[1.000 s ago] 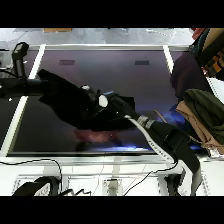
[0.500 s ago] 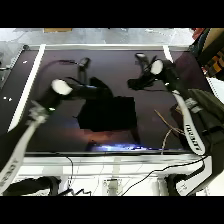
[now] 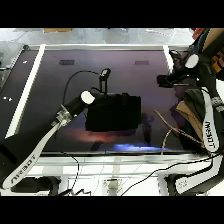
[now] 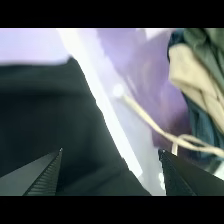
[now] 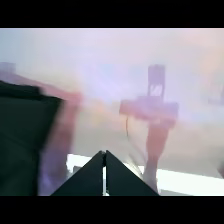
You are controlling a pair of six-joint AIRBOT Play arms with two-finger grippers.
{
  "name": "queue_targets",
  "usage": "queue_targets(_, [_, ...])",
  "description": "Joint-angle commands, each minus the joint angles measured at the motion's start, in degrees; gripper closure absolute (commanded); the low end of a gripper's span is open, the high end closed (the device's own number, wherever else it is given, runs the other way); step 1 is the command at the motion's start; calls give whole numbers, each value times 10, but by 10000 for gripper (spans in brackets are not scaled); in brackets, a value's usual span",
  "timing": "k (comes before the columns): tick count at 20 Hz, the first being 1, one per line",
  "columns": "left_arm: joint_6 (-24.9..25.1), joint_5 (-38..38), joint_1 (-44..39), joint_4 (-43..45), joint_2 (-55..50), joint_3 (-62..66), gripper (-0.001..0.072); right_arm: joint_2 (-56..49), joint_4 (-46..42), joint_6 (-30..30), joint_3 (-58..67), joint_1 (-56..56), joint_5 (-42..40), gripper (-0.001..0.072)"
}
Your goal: Fold the clothes and pants, and hang the long-sleeved shirts on hangers.
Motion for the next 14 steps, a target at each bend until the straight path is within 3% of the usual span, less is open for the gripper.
queue_targets(1, [26, 6, 34, 12, 30, 1, -13, 2, 86, -82, -76, -67, 20, 684])
queue_targets(4, [26, 6, 63, 30, 51, 1, -13, 1, 248, -153, -200, -82, 21, 658])
queue_targets(5, [26, 6, 69, 30, 54, 1, -13, 0, 289, -163, -241, -76, 10, 472])
queue_targets(6, [26, 6, 72, 30, 55, 1, -13, 0, 317, -164, -278, -68, -11, 161])
queue_targets(7, [26, 6, 73, 30, 54, 1, -13, 0, 332, -163, -304, -57, -36, -7])
queue_targets(14, [26, 6, 72, 31, 54, 1, -13, 0, 344, -101, -342, 55, -207, 1])
